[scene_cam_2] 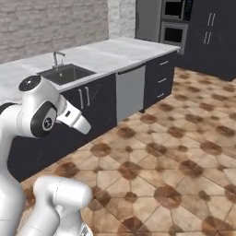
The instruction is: Close all open cabinet doors.
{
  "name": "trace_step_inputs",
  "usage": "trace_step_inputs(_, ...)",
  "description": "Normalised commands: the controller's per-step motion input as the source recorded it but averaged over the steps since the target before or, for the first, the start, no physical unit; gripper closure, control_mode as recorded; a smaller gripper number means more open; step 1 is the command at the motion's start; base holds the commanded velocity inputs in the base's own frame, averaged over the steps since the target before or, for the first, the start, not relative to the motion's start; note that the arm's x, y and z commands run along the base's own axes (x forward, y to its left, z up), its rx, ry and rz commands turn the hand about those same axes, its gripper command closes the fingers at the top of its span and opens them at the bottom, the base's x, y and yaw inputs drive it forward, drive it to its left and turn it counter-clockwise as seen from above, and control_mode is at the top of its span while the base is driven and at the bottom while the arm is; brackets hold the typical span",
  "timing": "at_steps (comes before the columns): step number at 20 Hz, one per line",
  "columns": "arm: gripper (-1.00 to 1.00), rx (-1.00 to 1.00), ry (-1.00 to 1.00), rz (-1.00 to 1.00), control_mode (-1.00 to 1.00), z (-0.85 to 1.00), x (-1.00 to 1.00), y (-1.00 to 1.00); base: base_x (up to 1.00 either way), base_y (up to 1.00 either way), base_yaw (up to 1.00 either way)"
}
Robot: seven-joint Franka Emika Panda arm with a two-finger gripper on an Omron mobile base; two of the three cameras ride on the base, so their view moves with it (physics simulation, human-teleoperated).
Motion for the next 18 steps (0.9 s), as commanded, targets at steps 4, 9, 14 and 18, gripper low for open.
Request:
trace_step_inputs(4,-1.0,0.0,0.0,0.0,1.0,0.0,0.0,0.0,0.57,0.12,-0.48)
trace_step_inputs(9,-1.0,0.0,0.0,0.0,1.0,0.0,0.0,0.0,0.62,0.19,-0.41)
trace_step_inputs(14,-1.0,0.0,0.0,0.0,1.0,0.0,0.0,0.0,0.58,0.15,-0.43)
trace_step_inputs(18,-1.0,0.0,0.0,0.0,1.0,0.0,0.0,0.0,0.56,0.15,-0.46)
